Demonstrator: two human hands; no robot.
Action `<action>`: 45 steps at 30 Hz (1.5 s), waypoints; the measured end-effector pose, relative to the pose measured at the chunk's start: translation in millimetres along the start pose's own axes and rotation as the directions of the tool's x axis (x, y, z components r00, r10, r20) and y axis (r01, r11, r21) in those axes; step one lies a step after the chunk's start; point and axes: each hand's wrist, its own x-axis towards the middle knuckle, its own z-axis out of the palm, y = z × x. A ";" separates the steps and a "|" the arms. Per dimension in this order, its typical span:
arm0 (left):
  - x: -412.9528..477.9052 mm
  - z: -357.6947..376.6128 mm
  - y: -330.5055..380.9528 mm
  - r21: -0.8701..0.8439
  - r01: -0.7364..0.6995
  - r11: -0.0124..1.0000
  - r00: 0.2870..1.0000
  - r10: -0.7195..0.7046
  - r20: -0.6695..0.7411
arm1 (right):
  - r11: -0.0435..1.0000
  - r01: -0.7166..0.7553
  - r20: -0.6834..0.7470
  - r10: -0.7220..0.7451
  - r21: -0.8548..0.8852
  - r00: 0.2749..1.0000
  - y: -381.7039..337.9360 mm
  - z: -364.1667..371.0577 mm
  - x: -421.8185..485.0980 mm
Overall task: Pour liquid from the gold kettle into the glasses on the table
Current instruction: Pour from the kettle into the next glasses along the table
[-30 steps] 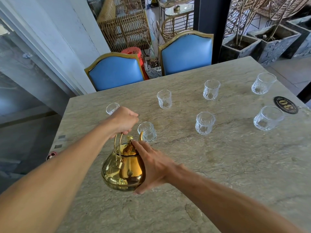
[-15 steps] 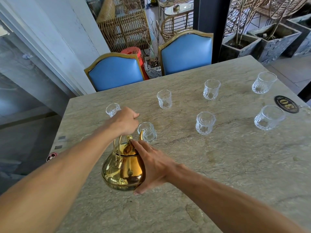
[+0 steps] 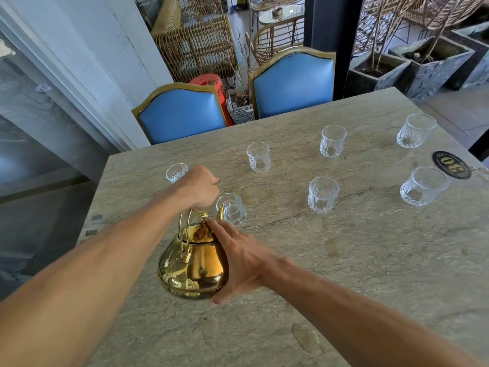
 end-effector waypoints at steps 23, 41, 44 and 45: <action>6.2 -2.3 2.3 -0.039 0.012 0.999 0.998 -0.010 0.055 | 1.000 0.013 -0.005 -0.013 0.009 1.000 1.0 -3.6 -4.4; 5.0 -0.8 -0.1 -0.036 0.005 0.999 0.999 -0.003 0.044 | 0.999 0.041 -0.021 -0.041 0.001 0.999 5.4 2.4 -2.9; 1.1 -0.8 -1.1 -0.046 -0.002 0.999 0.999 0.003 0.032 | 0.999 0.050 -0.028 -0.050 -0.012 0.998 5.1 2.5 -4.5; -1.2 -0.6 -2.0 -0.052 -0.001 0.999 1.000 0.002 0.022 | 0.998 0.054 -0.029 -0.055 -0.021 0.998 5.0 2.4 -5.3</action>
